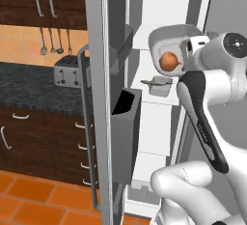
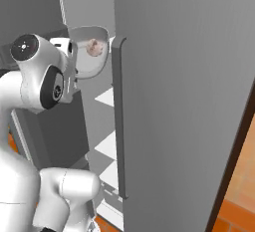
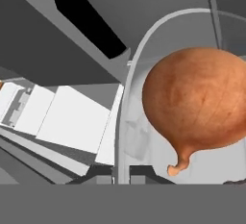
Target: Take the meat container that has the fish and place it on the second highest rack of the freezer. Then take the vegetable container that has the garlic and onion and place it on the highest rack of the freezer.
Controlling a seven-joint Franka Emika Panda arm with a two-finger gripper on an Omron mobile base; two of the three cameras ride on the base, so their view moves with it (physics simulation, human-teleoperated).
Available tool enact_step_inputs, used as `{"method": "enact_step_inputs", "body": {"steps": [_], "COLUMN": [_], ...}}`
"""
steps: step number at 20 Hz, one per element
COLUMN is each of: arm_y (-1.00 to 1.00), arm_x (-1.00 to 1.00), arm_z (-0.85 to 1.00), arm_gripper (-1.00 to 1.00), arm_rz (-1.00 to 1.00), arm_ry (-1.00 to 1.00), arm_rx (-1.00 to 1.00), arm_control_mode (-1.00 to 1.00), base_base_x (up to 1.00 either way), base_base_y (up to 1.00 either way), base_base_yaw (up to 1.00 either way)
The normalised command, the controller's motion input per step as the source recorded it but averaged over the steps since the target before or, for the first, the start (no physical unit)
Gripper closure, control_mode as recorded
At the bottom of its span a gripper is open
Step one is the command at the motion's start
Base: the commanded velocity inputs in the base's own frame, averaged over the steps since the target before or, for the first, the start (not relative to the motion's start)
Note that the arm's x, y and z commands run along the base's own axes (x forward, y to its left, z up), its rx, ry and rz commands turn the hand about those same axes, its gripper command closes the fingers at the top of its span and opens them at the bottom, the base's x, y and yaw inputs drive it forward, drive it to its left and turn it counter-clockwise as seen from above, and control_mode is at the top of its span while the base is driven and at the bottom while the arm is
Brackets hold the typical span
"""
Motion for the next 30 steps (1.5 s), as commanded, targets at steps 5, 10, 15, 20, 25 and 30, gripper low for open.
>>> {"method": "enact_step_inputs", "body": {"steps": [5,10,15,20,25,30], "arm_y": [0.12,-0.01,-0.17,-0.26,-0.05,-0.05], "arm_x": [0.63,0.86,0.89,0.73,0.69,0.62], "arm_z": [0.35,0.18,0.07,0.01,0.0,-0.07], "arm_gripper": [1.0,1.0,1.0,1.0,1.0,1.0], "arm_rz": [-0.03,-0.07,-0.01,0.0,0.0,-0.08], "arm_ry": [0.0,0.01,0.01,0.06,0.02,0.03], "arm_rx": [0.0,0.0,0.02,0.02,0.0,0.0], "arm_control_mode": [-1.0,-1.0,-1.0,-1.0,-1.0,-1.0], "base_base_x": [0.0,0.0,0.0,0.0,0.0,0.0], "base_base_y": [0.0,0.0,0.0,0.0,0.0,0.0], "base_base_yaw": [0.0,0.0,0.0,0.0,0.0,0.0]}}
